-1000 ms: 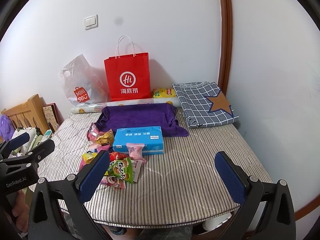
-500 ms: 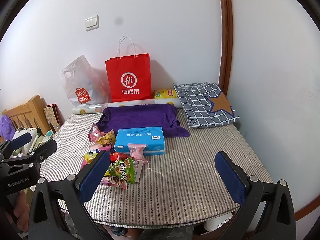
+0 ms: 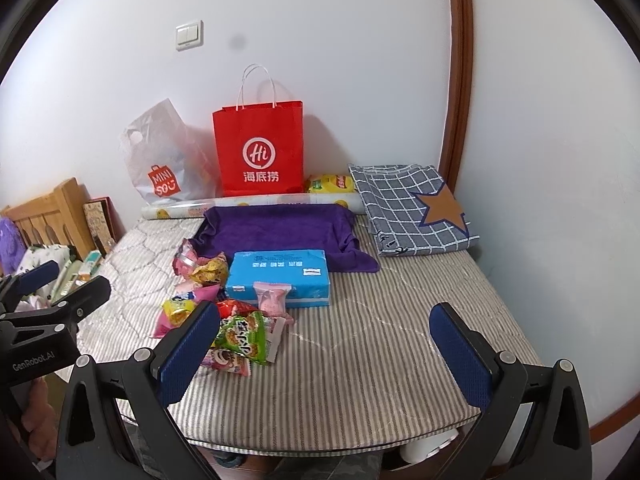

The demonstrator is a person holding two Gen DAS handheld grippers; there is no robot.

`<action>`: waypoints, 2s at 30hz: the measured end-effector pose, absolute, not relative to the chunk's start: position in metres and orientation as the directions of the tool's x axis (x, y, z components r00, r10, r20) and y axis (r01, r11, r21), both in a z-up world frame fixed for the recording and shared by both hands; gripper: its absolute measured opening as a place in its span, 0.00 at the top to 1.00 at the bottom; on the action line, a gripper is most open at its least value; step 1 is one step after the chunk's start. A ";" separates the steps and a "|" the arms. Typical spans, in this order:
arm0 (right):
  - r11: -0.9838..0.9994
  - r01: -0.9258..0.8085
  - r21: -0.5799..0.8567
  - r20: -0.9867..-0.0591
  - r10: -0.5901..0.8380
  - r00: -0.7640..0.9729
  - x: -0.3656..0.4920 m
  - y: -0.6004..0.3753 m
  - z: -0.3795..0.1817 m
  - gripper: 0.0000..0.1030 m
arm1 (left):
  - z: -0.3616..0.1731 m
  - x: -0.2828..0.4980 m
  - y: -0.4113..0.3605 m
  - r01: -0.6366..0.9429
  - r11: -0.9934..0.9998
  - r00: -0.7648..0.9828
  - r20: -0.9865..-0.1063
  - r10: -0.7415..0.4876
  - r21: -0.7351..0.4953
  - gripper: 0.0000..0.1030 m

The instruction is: Organize snacks

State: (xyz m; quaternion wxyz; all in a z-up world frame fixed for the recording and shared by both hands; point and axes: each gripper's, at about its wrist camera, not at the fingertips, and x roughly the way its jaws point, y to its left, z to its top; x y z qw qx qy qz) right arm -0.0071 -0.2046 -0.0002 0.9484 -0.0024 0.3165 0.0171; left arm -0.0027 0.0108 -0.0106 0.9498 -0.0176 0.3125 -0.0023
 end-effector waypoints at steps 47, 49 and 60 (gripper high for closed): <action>0.967 -0.240 0.080 -0.782 0.210 0.587 0.087 -0.111 -0.153 0.13 | -0.124 0.064 0.100 -0.053 0.988 0.671 -0.738 -0.074 -0.147 0.01; 0.968 -0.241 0.074 -0.786 0.206 0.583 0.091 -0.107 -0.158 0.13 | -0.124 0.067 0.100 -0.049 0.987 0.667 -0.741 -0.080 -0.151 0.01; 0.965 -0.253 0.067 -0.739 0.218 0.637 0.086 -0.115 -0.148 0.31 | -0.129 0.077 0.083 -0.014 0.991 0.647 -0.757 -0.092 -0.133 0.01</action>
